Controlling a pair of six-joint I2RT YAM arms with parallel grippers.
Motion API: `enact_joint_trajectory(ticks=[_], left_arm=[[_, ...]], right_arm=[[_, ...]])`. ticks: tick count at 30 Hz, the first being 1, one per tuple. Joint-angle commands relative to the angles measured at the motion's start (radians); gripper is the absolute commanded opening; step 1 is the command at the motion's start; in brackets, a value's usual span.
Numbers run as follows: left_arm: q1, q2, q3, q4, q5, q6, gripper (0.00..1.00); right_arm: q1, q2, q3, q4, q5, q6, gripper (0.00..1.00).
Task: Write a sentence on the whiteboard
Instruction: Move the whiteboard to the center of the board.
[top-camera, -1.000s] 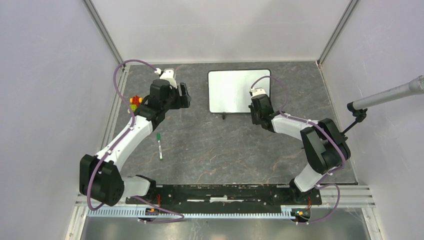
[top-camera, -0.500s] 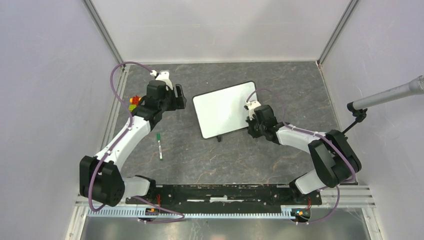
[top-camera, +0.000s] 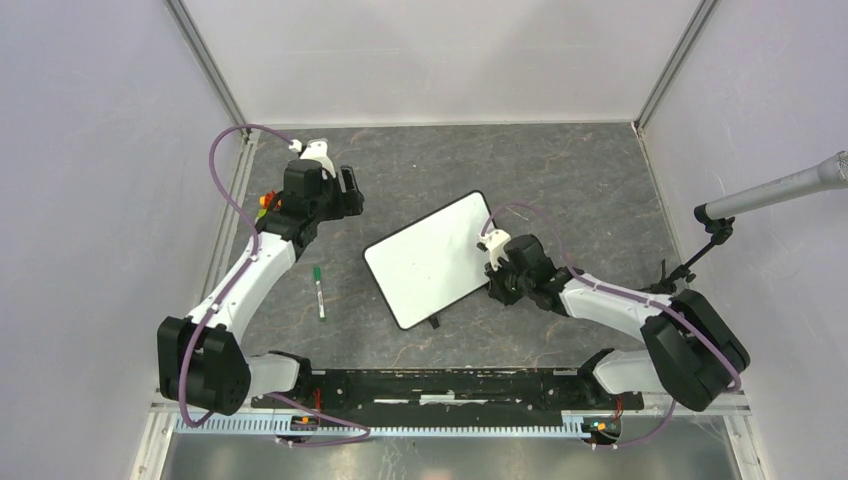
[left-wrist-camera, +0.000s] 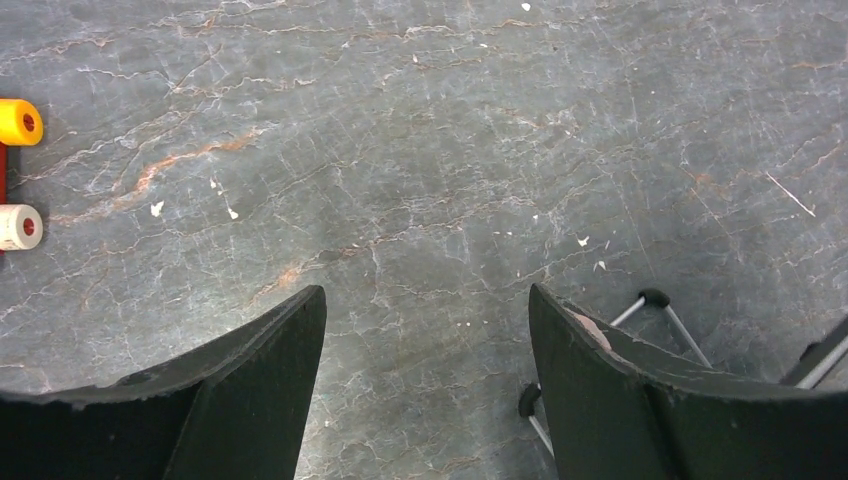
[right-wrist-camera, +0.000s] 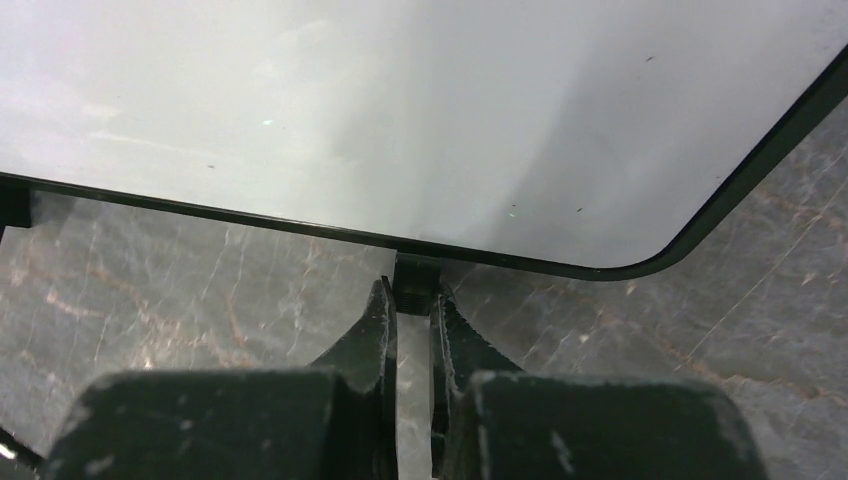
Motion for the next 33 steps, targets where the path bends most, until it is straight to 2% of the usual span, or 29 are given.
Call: enact_joint_trajectory(ticks=[1, 4, 5, 7, 9, 13, 18, 22, 25, 27, 33], left_arm=[[0.014, -0.021, 0.015, 0.002, 0.014, 0.019, 0.8], [0.021, -0.014, 0.016, -0.002, 0.033, 0.022, 0.8], [0.023, -0.01, 0.016, -0.003, 0.041, 0.026, 0.8], [0.023, 0.001, 0.021, -0.005, 0.083, 0.047, 0.81], [0.025, 0.02, 0.034, -0.017, 0.132, 0.08, 0.81], [0.025, 0.09, 0.087, -0.073, 0.229, 0.136, 0.81], [0.033, 0.166, 0.135, -0.105, 0.346, 0.159, 0.83], [0.07, 0.202, 0.174, -0.131, 0.429, 0.152, 0.86], [0.131, 0.2, 0.204, -0.21, 0.475, 0.205, 0.88], [0.158, 0.187, 0.216, -0.281, 0.464, 0.256, 0.88], [0.28, 0.144, 0.186, -0.489, 0.349, 0.453, 0.84]], right_arm=[[0.032, -0.064, -0.056, -0.049, -0.073, -0.027, 0.0], [0.035, -0.1, -0.094, -0.036, -0.093, -0.031, 0.03], [0.035, -0.103, -0.097, -0.041, -0.105, -0.031, 0.08], [0.034, -0.108, -0.107, -0.044, -0.138, -0.032, 0.3], [0.036, -0.116, -0.12, -0.036, -0.18, -0.037, 0.38], [0.044, -0.135, -0.117, -0.027, -0.249, -0.056, 0.43], [0.081, -0.155, -0.1, -0.012, -0.298, -0.104, 0.44], [0.133, -0.177, -0.087, -0.044, -0.307, -0.143, 0.46], [0.142, -0.232, -0.057, -0.124, -0.27, -0.205, 0.47], [0.142, -0.266, -0.031, -0.174, -0.25, -0.241, 0.51], [0.132, -0.373, 0.051, -0.256, -0.219, -0.298, 0.76]])
